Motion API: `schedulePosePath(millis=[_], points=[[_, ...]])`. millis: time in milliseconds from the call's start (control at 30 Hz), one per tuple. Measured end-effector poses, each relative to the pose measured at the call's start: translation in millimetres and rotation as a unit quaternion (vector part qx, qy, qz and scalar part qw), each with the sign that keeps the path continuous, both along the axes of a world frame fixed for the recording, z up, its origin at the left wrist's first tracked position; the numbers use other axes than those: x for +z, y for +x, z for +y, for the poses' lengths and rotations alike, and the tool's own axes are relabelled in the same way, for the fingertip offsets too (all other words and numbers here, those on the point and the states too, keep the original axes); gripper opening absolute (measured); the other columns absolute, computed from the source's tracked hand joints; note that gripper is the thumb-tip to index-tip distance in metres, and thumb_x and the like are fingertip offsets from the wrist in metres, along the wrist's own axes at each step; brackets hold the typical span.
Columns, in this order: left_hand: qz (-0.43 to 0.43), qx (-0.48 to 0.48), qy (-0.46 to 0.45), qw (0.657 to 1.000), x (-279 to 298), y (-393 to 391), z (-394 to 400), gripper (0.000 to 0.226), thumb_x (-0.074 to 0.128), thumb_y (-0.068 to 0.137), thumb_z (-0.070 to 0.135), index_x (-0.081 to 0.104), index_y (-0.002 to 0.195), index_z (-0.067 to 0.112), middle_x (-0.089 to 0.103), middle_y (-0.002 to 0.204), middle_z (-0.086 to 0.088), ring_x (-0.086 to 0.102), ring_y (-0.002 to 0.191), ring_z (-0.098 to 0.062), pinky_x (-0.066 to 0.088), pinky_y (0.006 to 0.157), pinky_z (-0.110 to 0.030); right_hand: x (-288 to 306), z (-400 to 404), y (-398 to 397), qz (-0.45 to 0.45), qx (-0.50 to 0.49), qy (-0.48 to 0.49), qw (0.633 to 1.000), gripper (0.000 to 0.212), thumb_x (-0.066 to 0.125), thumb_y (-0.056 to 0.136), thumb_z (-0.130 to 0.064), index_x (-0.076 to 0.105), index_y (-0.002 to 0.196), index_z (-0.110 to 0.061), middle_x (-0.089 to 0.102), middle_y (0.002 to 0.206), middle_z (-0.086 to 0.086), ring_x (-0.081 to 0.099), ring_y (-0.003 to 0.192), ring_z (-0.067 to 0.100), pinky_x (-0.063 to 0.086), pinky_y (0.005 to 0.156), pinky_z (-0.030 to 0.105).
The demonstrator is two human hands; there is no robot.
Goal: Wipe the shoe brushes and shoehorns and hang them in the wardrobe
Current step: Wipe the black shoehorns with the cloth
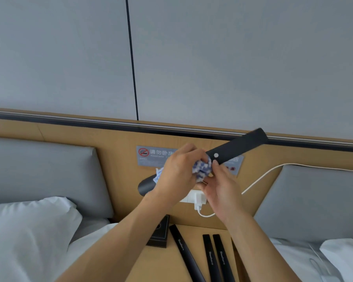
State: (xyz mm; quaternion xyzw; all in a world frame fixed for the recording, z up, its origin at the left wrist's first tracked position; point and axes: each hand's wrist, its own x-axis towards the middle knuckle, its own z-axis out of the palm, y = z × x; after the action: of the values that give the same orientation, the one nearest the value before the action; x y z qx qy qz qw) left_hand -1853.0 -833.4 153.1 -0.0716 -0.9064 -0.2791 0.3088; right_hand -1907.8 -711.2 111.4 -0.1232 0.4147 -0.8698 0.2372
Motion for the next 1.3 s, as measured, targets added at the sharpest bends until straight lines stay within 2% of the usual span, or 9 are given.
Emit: schedulePosePath(millis=[167, 300, 433, 533, 700, 833, 967, 1133, 1300], points=[[-0.056, -0.017, 0.074, 0.996, -18, 2, 1, 0.037, 0.063, 0.072, -0.014, 0.069, 0.096, 0.014, 0.061, 0.099, 0.002, 0.058, 0.086, -0.011, 0.04, 0.067, -0.006, -17, 27, -1, 0.043, 0.038, 0.06, 0.997, 0.03, 0.049, 0.1, -0.013, 0.062, 0.127, -0.008, 0.069, 0.121, 0.016, 0.068, 0.111, 0.029, 0.059, 0.088, 0.038], [-0.085, -0.008, 0.101, 0.991, -38, 6, 8, 0.037, 0.063, 0.073, -0.011, 0.068, 0.098, 0.017, 0.063, 0.098, 0.0, 0.06, 0.086, -0.015, 0.044, 0.068, -0.016, -34, 41, 4, 0.036, 0.037, 0.06, 0.997, 0.034, 0.058, 0.094, -0.014, 0.065, 0.127, -0.015, 0.065, 0.13, 0.015, 0.064, 0.119, 0.031, 0.058, 0.088, 0.04], [-0.124, 0.008, 0.125, 0.984, -60, 10, 5, 0.035, 0.063, 0.077, -0.009, 0.065, 0.098, 0.018, 0.062, 0.097, 0.004, 0.058, 0.088, -0.012, 0.041, 0.069, -0.013, -45, 56, 9, 0.056, 0.007, 0.121, 0.991, 0.038, 0.07, 0.085, -0.011, 0.064, 0.123, -0.011, 0.066, 0.127, 0.015, 0.065, 0.117, 0.033, 0.059, 0.086, 0.047], [-0.148, 0.018, 0.175, 0.973, -77, 14, 1, 0.03, 0.064, 0.079, -0.005, 0.064, 0.095, 0.021, 0.064, 0.091, 0.009, 0.058, 0.081, -0.001, 0.041, 0.064, -0.011, -54, 67, 12, 0.095, -0.026, 0.19, 0.977, 0.033, 0.075, 0.084, -0.006, 0.067, 0.115, -0.014, 0.069, 0.118, 0.013, 0.068, 0.111, 0.032, 0.06, 0.085, 0.047], [-0.16, 0.028, 0.24, 0.957, -104, 21, 0, 0.029, 0.07, 0.081, 0.002, 0.064, 0.097, 0.025, 0.068, 0.09, 0.011, 0.065, 0.082, -0.002, 0.055, 0.065, -0.023, -76, 80, 20, 0.206, -0.057, 0.357, 0.909, 0.045, 0.083, 0.076, -0.024, 0.067, 0.118, -0.024, 0.073, 0.112, -0.003, 0.07, 0.105, 0.014, 0.056, 0.093, 0.036], [-0.179, 0.054, 0.263, 0.947, -133, 27, -3, 0.027, 0.072, 0.08, 0.006, 0.064, 0.096, 0.027, 0.066, 0.088, 0.012, 0.063, 0.08, -0.001, 0.052, 0.062, -0.017, -106, 91, 31, 0.244, -0.045, 0.441, 0.863, 0.043, 0.083, 0.077, -0.032, 0.067, 0.117, -0.029, 0.072, 0.108, -0.011, 0.069, 0.1, 0.006, 0.057, 0.09, 0.031], [-0.211, 0.08, 0.28, 0.933, -166, 36, -8, 0.026, 0.072, 0.079, 0.006, 0.066, 0.096, 0.024, 0.066, 0.084, 0.014, 0.063, 0.076, 0.004, 0.044, 0.054, -0.007, -141, 100, 46, 0.236, -0.022, 0.527, 0.816, 0.04, 0.08, 0.079, -0.04, 0.064, 0.115, -0.035, 0.069, 0.106, -0.019, 0.064, 0.1, 0.0, 0.056, 0.085, 0.023], [-0.254, 0.119, 0.296, 0.913, -206, 53, -13, 0.025, 0.073, 0.081, 0.01, 0.065, 0.094, 0.03, 0.065, 0.084, 0.016, 0.062, 0.076, 0.001, 0.043, 0.058, -0.011, -187, 107, 53, 0.217, 0.006, 0.603, 0.768, 0.037, 0.077, 0.082, -0.039, 0.054, 0.111, -0.035, 0.061, 0.105, -0.019, 0.057, 0.096, -0.002, 0.045, 0.076, 0.013], [-0.283, 0.14, 0.304, 0.899, -236, 66, -17, 0.025, 0.072, 0.082, 0.013, 0.062, 0.09, 0.034, 0.064, 0.082, 0.017, 0.063, 0.077, 0.001, 0.045, 0.058, -0.012, -239, 114, 44, 0.201, 0.054, 0.675, 0.708, 0.033, 0.073, 0.086, -0.042, 0.056, 0.11, -0.027, 0.061, 0.1, -0.013, 0.059, 0.092, 0.003, 0.045, 0.071, 0.015]])
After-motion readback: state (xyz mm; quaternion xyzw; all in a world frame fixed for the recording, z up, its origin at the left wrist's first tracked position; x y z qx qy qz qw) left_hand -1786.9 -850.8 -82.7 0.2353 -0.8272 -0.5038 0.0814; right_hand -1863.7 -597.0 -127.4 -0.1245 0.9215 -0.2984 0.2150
